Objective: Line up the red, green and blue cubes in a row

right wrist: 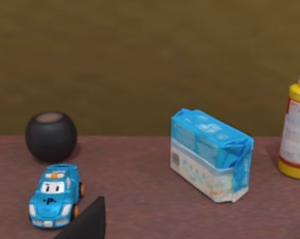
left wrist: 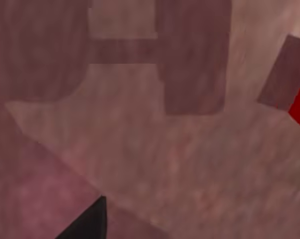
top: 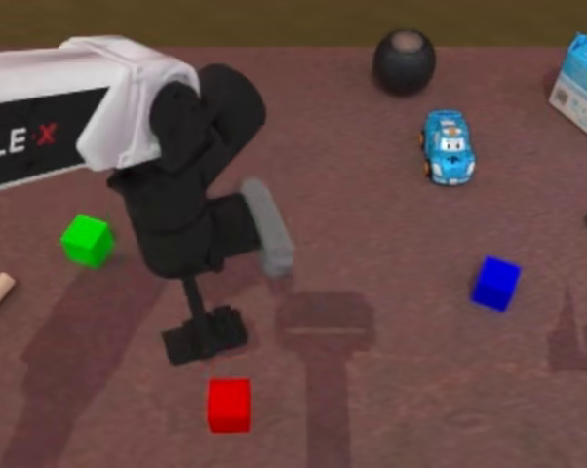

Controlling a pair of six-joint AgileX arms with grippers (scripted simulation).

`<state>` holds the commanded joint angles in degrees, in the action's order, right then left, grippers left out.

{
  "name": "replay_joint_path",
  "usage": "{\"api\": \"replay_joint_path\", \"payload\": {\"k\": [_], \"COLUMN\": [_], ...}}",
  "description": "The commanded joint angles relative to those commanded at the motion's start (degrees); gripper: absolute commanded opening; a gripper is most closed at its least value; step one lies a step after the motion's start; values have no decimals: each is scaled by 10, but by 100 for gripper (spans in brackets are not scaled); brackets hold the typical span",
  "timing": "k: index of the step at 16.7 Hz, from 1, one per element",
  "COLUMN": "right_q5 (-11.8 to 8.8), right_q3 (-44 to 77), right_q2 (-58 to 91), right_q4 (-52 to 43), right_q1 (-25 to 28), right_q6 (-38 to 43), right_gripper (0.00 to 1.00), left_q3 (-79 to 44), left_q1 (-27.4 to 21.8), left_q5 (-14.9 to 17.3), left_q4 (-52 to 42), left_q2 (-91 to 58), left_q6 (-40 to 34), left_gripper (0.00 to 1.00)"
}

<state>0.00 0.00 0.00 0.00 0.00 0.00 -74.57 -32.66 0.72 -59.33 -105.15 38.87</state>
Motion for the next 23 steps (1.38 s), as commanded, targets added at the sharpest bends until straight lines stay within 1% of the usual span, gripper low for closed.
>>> {"api": "replay_joint_path", "payload": {"k": [6, 8, 9, 10, 16, 23], "right_q5": [0, 0, 0, 0, 0, 0], "right_q3": [0, 0, 0, 0, 0, 0], "right_q2": [0, 0, 0, 0, 0, 0], "right_q4": [0, 0, 0, 0, 0, 0], "right_q1": [0, 0, 0, 0, 0, 0], "right_q6": [0, 0, 0, 0, 0, 0], "right_gripper": [100, 100, 100, 100, 100, 100], "left_q3": [-174, -216, -228, -233, -225, -144], "left_q1": [200, 243, 255, 260, 260, 262], "left_q5": [-5, -6, -6, -6, -6, -5], "left_q4": [-41, -47, -48, -49, -39, 107], "left_q2": [-142, -172, -181, -185, -188, -250], "left_q6": [-177, -219, -231, -237, -237, -236], "left_gripper": [100, 100, 100, 100, 100, 100]}}
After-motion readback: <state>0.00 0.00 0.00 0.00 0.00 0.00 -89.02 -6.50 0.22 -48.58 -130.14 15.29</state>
